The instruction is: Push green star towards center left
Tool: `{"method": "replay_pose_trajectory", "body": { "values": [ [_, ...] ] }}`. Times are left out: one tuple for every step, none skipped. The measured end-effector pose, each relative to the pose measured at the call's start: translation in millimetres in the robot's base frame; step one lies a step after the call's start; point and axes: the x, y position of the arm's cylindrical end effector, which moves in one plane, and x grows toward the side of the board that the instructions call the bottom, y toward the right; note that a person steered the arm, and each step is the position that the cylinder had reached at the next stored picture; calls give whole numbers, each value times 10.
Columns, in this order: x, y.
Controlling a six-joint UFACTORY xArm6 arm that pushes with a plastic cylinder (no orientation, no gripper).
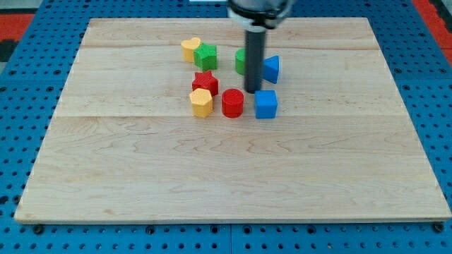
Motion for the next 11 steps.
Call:
{"method": "replay_pose_trajectory", "body": {
  "values": [
    [-290,109],
    [-688,92],
    [-825,-242],
    [-917,-768],
    [-1022,-1247],
    [-811,-1517],
    [-726,-1070],
    [-421,-1171],
    [-644,-1918],
    [-759,-2089],
    [-677,-2564]
  ]
}}
